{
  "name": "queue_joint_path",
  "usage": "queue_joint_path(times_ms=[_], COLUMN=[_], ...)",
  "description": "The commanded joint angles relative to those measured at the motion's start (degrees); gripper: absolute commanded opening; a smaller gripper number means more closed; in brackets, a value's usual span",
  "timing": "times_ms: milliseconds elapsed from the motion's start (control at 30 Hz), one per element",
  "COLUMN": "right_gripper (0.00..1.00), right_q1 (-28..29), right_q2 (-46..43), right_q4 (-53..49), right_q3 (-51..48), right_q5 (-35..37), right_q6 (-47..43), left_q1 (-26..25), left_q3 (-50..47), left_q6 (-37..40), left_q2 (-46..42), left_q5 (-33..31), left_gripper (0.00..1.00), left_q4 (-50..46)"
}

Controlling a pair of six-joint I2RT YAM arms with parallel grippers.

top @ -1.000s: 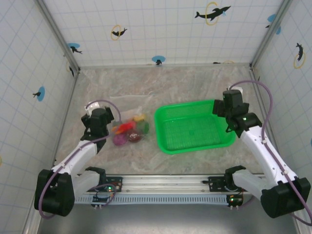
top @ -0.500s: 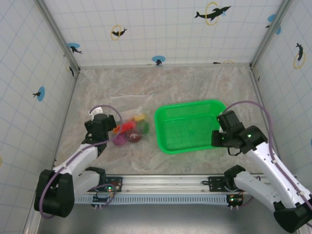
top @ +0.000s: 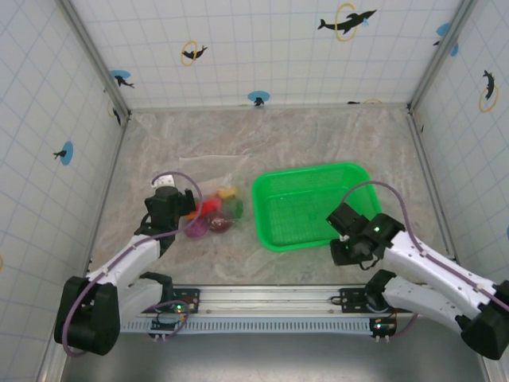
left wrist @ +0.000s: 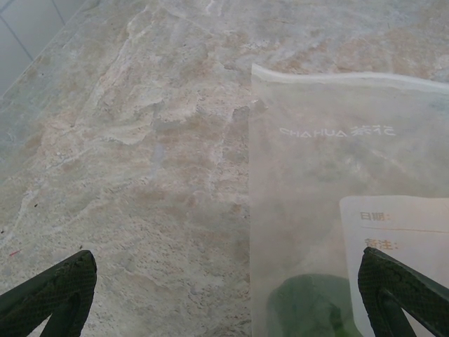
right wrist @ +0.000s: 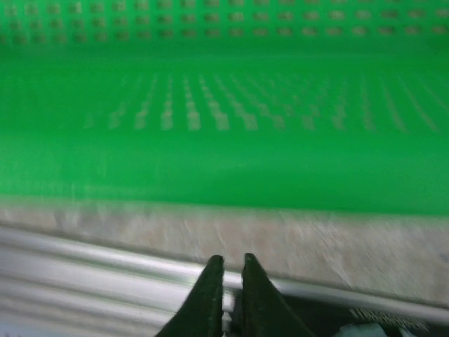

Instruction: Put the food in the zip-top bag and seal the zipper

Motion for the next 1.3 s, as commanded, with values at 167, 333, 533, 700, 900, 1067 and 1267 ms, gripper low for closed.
queue_joint_path(times_ms=[167, 333, 533, 700, 900, 1067, 1267], right_gripper=[0.19, 0.4, 0.68, 0.77, 0.81, 0.81, 0.84], right_q1=[-17.9, -20.8, -22.0, -26.1, -35.5, -43.9, -46.9], right_q2=[20.0, 32.6, 21.5, 15.5, 14.3, 16.4, 17.9], right_q4=[37.6, 47.3, 63.2, 66.0, 79.5, 100.1, 121.1], right_q3=[6.9, 12.4, -1.5, -9.8, -22.4, -32.3, -42.7], right_q5=[-3.3, -5.9, 10.3, 23.0, 21.8, 12.3, 8.2], right_q6=[-8.9, -12.7, -19.1, -26.4, -25.0, -23.9, -21.5], left_q1=[-0.2, -0.3, 2.4, 8.7, 14.1, 14.9, 17.0], left_q3=[3.2, 0.6, -6.7, -11.4, -15.8, -26.2, -20.0], left_q6=[-1.5, 0.7, 9.9, 6.1, 3.1, 6.5, 9.2], left_q2=[-0.3, -0.1, 1.1, 6.8, 16.2, 25.6, 28.4], left_q5=[2.2, -0.6, 2.1, 1.4, 5.1, 6.2, 19.9], left_gripper=[0.98, 0.98, 0.98, 0.98, 0.98, 0.97, 0.98], left_q4=[-1.4, 1.2, 16.0, 30.1, 45.4, 74.7, 65.8])
